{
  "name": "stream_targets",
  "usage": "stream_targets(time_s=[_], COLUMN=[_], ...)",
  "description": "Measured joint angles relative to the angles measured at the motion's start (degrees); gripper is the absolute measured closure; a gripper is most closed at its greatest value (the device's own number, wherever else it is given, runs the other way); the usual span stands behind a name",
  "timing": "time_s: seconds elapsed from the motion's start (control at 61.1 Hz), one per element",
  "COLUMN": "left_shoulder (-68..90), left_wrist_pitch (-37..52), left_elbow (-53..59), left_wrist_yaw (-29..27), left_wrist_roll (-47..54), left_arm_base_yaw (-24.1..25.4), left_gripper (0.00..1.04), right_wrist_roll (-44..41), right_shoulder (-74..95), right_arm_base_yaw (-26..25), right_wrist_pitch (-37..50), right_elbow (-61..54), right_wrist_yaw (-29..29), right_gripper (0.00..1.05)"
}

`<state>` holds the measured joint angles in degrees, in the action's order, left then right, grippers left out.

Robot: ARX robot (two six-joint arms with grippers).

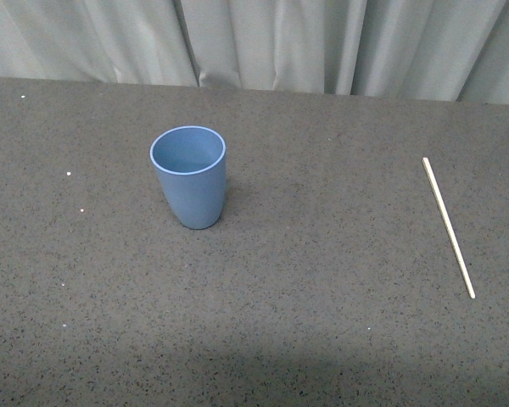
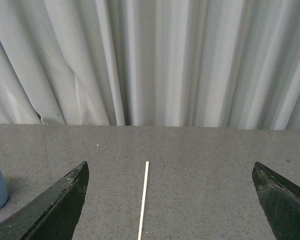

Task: Transfer chopsticks to blue cup

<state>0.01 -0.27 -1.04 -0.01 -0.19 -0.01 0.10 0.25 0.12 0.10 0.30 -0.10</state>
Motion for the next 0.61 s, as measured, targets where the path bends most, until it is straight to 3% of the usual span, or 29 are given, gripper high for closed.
stream_targets(time_s=[0.606], left_shoulder=[0.0], left_wrist_pitch=[0.0], left_elbow=[0.0], left_wrist_yaw=[0.0], left_wrist_roll=[0.0], left_arm_base_yaw=[0.0], left_gripper=[0.07], right_wrist_roll=[0.0], right_shoulder=[0.0], right_arm_base_yaw=[0.0], right_wrist_pitch=[0.0], right_elbow=[0.0], right_wrist_yaw=[0.0], right_gripper=[0.09])
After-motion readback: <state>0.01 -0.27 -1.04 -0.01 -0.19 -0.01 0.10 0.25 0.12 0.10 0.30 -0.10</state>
